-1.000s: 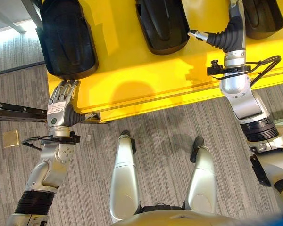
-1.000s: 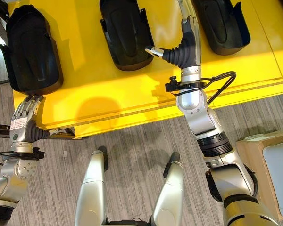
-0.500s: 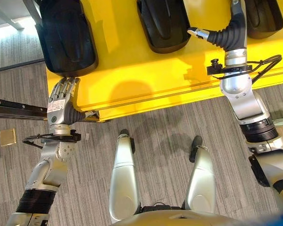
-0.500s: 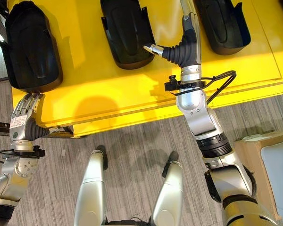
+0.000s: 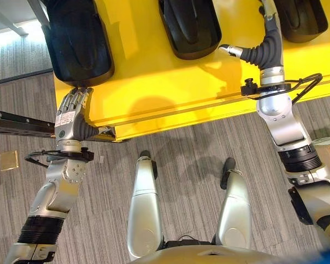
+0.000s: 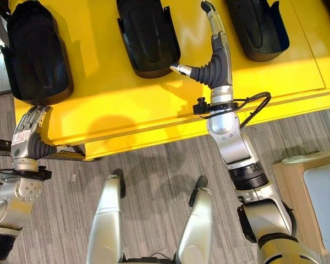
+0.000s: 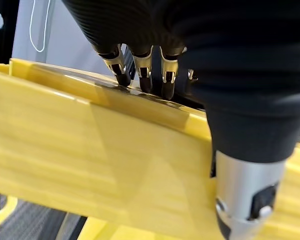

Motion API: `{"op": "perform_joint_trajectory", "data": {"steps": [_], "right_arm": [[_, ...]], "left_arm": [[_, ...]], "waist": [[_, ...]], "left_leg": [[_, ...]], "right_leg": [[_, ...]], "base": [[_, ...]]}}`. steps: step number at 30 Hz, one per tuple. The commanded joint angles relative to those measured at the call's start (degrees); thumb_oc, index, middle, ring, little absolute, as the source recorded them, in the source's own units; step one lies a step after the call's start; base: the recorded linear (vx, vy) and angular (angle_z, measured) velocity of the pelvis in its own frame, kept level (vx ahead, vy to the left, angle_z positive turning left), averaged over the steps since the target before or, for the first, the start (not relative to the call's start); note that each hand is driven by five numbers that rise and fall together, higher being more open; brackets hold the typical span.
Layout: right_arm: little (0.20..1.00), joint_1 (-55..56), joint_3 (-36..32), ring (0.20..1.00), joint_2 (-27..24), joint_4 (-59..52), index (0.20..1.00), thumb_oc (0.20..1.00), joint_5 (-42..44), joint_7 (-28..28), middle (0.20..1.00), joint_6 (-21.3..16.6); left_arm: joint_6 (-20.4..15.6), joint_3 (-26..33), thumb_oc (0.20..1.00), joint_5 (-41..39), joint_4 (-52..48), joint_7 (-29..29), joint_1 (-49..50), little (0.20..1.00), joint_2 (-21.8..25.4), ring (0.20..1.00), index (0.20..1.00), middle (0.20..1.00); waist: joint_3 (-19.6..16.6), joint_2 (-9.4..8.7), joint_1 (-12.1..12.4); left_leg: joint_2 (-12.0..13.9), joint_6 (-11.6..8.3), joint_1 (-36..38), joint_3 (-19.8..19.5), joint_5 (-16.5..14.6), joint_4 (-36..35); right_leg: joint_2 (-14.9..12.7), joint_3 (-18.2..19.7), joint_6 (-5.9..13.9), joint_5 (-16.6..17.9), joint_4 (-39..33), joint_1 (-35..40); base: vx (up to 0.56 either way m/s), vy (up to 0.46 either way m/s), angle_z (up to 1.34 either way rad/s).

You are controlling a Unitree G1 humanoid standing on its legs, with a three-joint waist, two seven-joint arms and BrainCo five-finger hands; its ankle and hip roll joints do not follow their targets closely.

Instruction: Move parts from the plastic box to the shelf.

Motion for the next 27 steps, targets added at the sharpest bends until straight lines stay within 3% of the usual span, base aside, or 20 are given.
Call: {"op": "perform_joint_trajectory", "data": {"steps": [1, 16, 22, 27], "right_arm": [[1.0, 0.17, -3.04, 1.0, 2.78, -3.12, 1.0, 1.0, 0.69, 0.24, 1.0, -1.7], [1.0, 2.77, -3.2, 1.0, 2.7, -3.16, 1.0, 1.0, 1.36, 3.55, 1.0, -2.02], [1.0, 3.56, -3.58, 1.0, 2.56, -3.2, 1.0, 1.0, 1.1, 4.03, 1.0, -2.09], [1.0, 3.98, -4.4, 1.0, 2.5, -3.63, 1.0, 1.0, 0.74, 4.1, 1.0, -2.11]], "left_arm": [[0.23, 5.43, 1.0, -8.11, 3.62, 1.26, -20.53, 1.0, 5.29, 1.0, 1.0, 1.0], [0.15, 3.58, 1.0, -12.64, 7.74, -5.29, -26.49, 1.0, 17.11, 1.0, 1.0, 1.0], [-0.42, 2.64, 1.0, -12.84, 6.96, -5.88, -27.18, 1.0, 17.41, 1.0, 1.0, 1.0], [-1.55, 5.8, 1.0, -11.84, 1.33, -6.25, -20.83, 1.0, 14.31, 1.0, 1.0, 1.0]], "waist": [[-2.43, 0.09, -2.17], [-2.73, 0.63, -2.53], [-2.58, 0.58, -2.44], [-2.33, 0.47, -1.82]], "left_leg": [[-0.43, 1.04, 3.05, 1.59, 4.41, -5.73], [-0.28, 0.83, 3.34, 1.6, 4.36, -5.52], [-0.39, 0.81, 3.33, 1.49, 4.33, -5.43], [-0.51, 0.88, 3.59, 1.57, 4.24, -5.72]], "right_leg": [[1.3, 1.35, -4.41, -5.08, 10.1, -2.16], [1.32, 1.62, -4.11, -4.99, 9.66, -1.45], [1.3, 1.51, -4.03, -5.06, 9.72, -1.42], [1.3, 1.49, -4.14, -5.08, 9.58, -1.25]], "base": [[0.0, 0.0, 0.0], [0.01, 0.001, 0.01], [0.0, 0.001, -0.04], [0.0, 0.0, -0.04]]}}
